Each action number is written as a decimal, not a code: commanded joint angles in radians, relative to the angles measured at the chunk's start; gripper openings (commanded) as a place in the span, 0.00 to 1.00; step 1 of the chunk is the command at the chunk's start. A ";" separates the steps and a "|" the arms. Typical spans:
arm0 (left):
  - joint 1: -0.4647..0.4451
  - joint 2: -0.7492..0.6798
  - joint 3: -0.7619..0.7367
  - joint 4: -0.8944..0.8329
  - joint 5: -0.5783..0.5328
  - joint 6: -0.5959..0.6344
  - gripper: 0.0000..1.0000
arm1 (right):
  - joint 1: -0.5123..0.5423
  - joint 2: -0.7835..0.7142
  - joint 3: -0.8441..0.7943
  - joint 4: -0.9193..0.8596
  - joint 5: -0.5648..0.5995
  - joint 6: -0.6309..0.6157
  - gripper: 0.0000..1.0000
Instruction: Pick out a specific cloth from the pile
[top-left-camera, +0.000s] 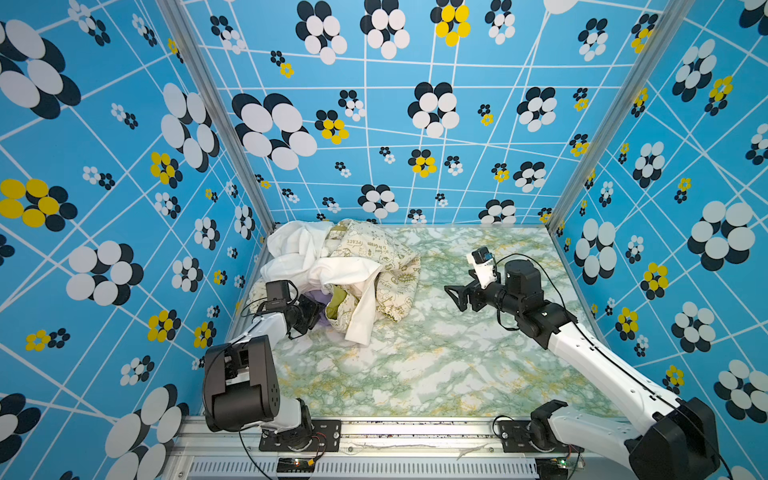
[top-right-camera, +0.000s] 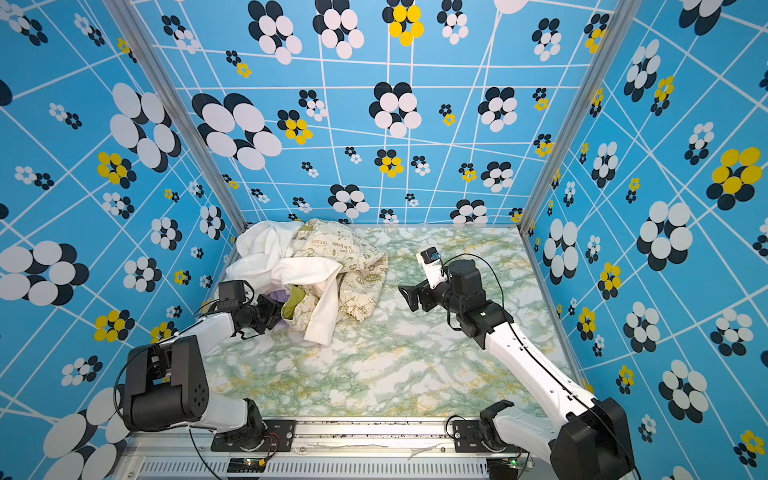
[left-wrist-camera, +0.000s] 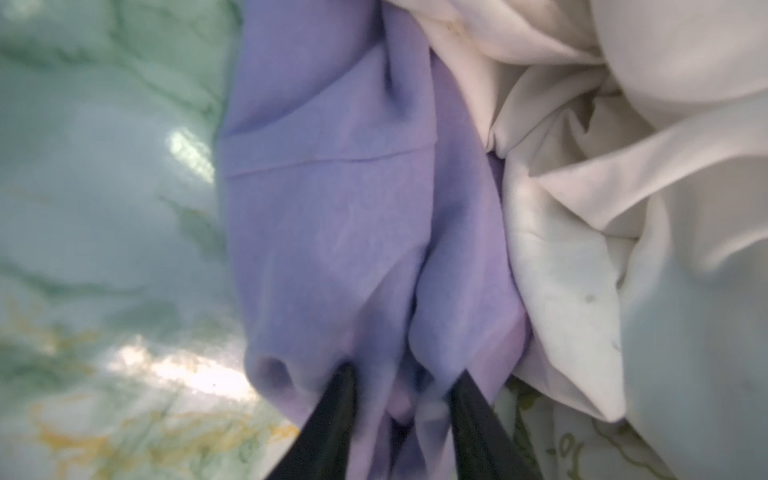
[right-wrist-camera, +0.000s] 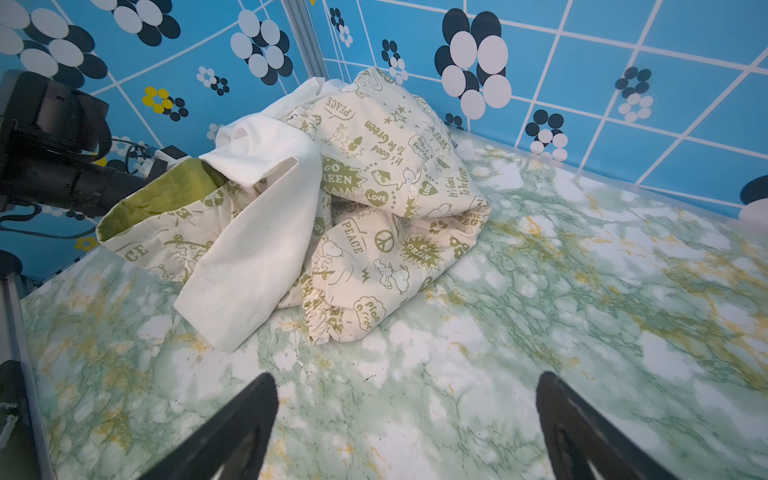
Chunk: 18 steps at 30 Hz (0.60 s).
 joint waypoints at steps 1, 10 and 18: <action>-0.006 0.022 0.010 0.039 0.011 0.007 0.22 | 0.007 -0.010 0.019 -0.013 0.018 -0.010 0.99; -0.016 -0.077 0.067 -0.044 -0.037 0.055 0.00 | 0.007 -0.014 0.012 -0.012 0.039 -0.019 0.99; -0.044 -0.191 0.175 -0.175 -0.108 0.116 0.00 | 0.007 -0.024 0.007 -0.007 0.057 -0.019 0.99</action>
